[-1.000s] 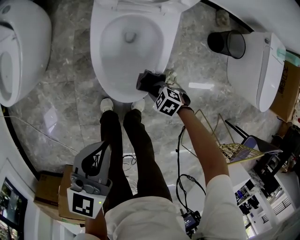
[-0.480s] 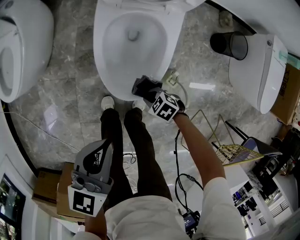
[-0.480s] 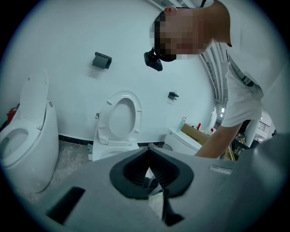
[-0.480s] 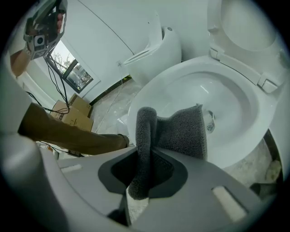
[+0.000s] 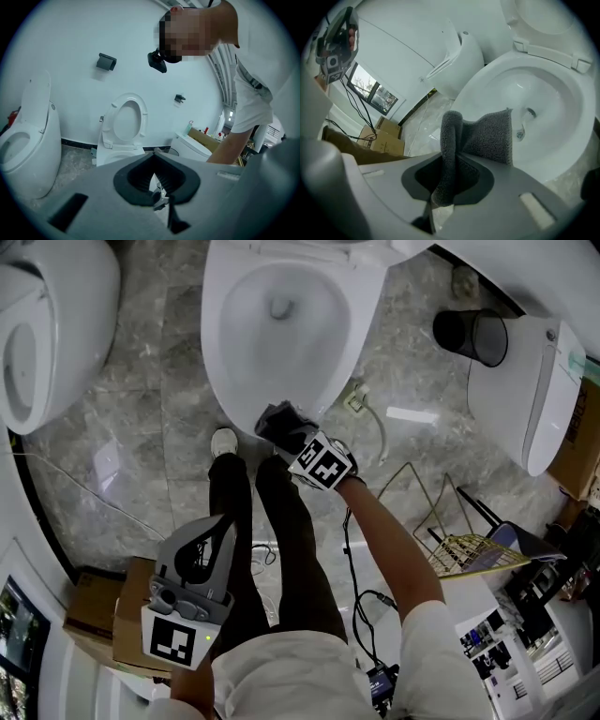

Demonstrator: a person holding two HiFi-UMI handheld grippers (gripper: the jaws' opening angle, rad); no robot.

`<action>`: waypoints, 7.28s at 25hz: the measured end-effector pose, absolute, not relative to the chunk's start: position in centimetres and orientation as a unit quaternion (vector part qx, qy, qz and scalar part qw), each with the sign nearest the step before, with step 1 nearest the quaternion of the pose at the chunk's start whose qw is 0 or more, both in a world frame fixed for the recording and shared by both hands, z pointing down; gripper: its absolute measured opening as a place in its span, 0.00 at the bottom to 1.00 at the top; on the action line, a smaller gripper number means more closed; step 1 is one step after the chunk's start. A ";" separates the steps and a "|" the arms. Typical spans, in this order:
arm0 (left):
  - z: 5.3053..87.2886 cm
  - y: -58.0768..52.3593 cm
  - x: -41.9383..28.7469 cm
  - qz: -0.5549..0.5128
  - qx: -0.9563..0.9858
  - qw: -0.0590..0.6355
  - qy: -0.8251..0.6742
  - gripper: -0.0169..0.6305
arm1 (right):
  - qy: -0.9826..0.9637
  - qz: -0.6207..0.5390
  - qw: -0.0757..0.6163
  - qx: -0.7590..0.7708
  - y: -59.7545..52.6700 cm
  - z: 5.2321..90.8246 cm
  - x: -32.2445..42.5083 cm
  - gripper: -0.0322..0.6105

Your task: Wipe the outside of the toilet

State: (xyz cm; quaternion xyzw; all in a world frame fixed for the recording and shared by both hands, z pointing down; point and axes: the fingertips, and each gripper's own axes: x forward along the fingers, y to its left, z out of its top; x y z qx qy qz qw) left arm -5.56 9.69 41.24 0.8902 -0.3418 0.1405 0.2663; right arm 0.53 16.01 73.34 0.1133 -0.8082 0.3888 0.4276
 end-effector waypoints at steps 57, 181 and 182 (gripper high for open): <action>44.1 6.3 -12.2 0.140 0.867 0.294 -0.377 0.02 | -0.782 0.538 0.229 0.215 -0.1 72.8 -13.5 0.14; 3.6 6.9 -8.7 0.032 0.940 0.091 -0.329 0.02 | -0.798 0.217 -0.259 0.498 13.8 -2.1 17.4 0.14; 3.4 7.1 -9.4 0.029 0.937 0.091 -0.337 0.02 | -0.801 0.209 -0.258 0.498 14.1 -2.7 17.2 0.14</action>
